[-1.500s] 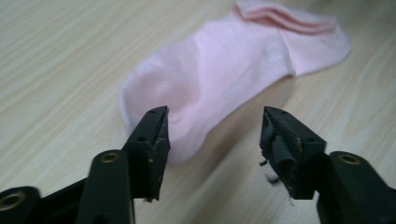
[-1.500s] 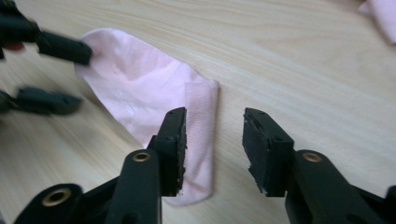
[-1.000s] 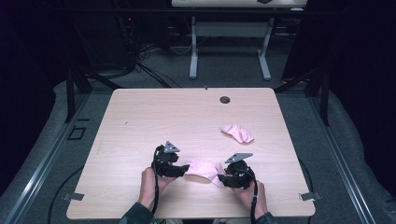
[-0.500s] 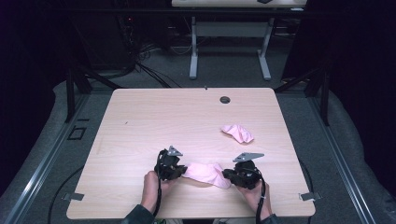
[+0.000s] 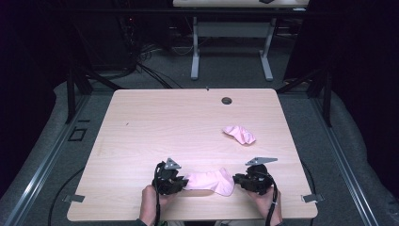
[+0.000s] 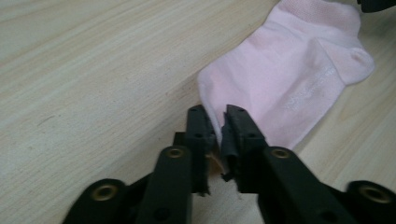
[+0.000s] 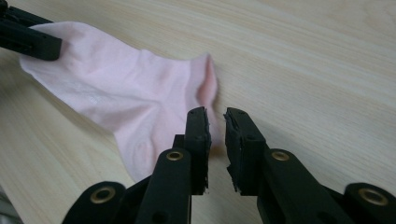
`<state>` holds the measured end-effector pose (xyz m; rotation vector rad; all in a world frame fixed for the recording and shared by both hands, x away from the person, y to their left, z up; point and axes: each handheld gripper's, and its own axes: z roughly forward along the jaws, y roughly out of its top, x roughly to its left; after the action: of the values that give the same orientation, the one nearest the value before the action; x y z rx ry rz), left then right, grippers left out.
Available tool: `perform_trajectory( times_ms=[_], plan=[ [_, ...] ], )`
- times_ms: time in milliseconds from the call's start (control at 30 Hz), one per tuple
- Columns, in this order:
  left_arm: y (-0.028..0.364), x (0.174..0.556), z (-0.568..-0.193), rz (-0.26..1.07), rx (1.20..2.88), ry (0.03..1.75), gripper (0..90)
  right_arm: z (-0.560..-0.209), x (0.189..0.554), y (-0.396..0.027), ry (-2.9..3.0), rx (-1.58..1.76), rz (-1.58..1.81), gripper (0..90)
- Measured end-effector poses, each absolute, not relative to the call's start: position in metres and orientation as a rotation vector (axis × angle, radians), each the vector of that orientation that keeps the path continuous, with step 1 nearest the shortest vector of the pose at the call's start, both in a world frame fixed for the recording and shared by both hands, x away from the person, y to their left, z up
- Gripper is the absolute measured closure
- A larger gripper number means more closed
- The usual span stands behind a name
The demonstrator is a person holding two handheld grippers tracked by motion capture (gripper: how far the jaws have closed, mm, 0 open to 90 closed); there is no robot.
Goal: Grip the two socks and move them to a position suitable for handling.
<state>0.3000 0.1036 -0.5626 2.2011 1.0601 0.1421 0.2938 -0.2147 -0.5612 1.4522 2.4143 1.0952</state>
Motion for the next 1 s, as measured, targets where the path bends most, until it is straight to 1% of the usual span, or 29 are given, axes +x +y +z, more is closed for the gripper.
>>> perform_trajectory(
  times_ms=[33, 67, 100, 133, 167, 200, 233, 267, 367, 433, 500, 600, 633, 667, 833, 900, 933, 967, 1000],
  plan=[
    [0.104, 0.300, -0.562, 0.150, 2.201, 1.058, 61.1, -0.562, 0.293, -0.217, 2.409, 1.461, 1.090, 77.0],
    [0.104, 0.299, -0.561, 0.165, 2.190, 1.061, 55.9, -0.563, 0.292, -0.220, 2.403, 1.466, 1.093, 76.2],
    [0.105, 0.298, -0.560, 0.174, 2.182, 1.060, 46.3, -0.563, 0.292, -0.222, 2.400, 1.470, 1.098, 75.0],
    [0.107, 0.296, -0.558, 0.183, 2.170, 1.065, 32.5, -0.561, 0.292, -0.226, 2.391, 1.480, 1.095, 72.3],
    [0.108, 0.296, -0.557, 0.188, 2.157, 1.060, 32.5, -0.561, 0.292, -0.226, 2.391, 1.480, 1.095, 72.3],
    [0.112, 0.295, -0.554, 0.190, 2.143, 1.056, 29.4, -0.561, 0.292, -0.228, 2.389, 1.483, 1.101, 70.4],
    [0.114, 0.295, -0.552, 0.192, 2.136, 1.057, 25.0, -0.559, 0.294, -0.231, 2.387, 1.481, 1.115, 66.4],
    [0.117, 0.294, -0.550, 0.208, 2.122, 1.054, 21.6, -0.558, 0.294, -0.233, 2.384, 1.477, 1.116, 64.3],
    [0.128, 0.294, -0.544, 0.222, 2.087, 1.065, 14.2, -0.552, 0.298, -0.244, 2.367, 1.460, 1.136, 53.9],
    [0.137, 0.293, -0.541, 0.238, 2.055, 1.083, 10.7, -0.550, 0.302, -0.250, 2.345, 1.461, 1.138, 48.3],
    [0.146, 0.293, -0.541, 0.271, 2.024, 1.115, 4.3, -0.548, 0.309, -0.255, 2.331, 1.464, 1.127, 44.8],
    [0.163, 0.297, -0.544, 0.355, 1.995, 1.183, 0.1, -0.543, 0.320, -0.261, 2.302, 1.456, 1.116, 40.7],
    [0.170, 0.298, -0.548, 0.400, 1.991, 1.218, 0.2, -0.541, 0.324, -0.263, 2.289, 1.456, 1.124, 40.0],
    [0.174, 0.299, -0.551, 0.417, 1.993, 1.238, 0.2, -0.539, 0.331, -0.265, 2.271, 1.454, 1.123, 39.5],
    [0.193, 0.300, -0.577, 0.473, 2.011, 1.338, 0.2, -0.533, 0.365, -0.265, 2.234, 1.439, 1.094, 37.9],
    [0.196, 0.298, -0.582, 0.500, 2.023, 1.338, 0.2, -0.533, 0.380, -0.262, 2.221, 1.441, 1.088, 37.6],
    [0.196, 0.297, -0.585, 0.518, 2.030, 1.339, 0.1, -0.534, 0.397, -0.260, 2.220, 1.451, 1.073, 36.2],
    [0.196, 0.297, -0.586, 0.520, 2.024, 1.343, 0.1, -0.534, 0.397, -0.260, 2.220, 1.451, 1.073, 36.2],
    [0.196, 0.297, -0.588, 0.518, 2.030, 1.337, 0.1, -0.535, 0.405, -0.258, 2.225, 1.452, 1.062, 35.4]
  ],
)
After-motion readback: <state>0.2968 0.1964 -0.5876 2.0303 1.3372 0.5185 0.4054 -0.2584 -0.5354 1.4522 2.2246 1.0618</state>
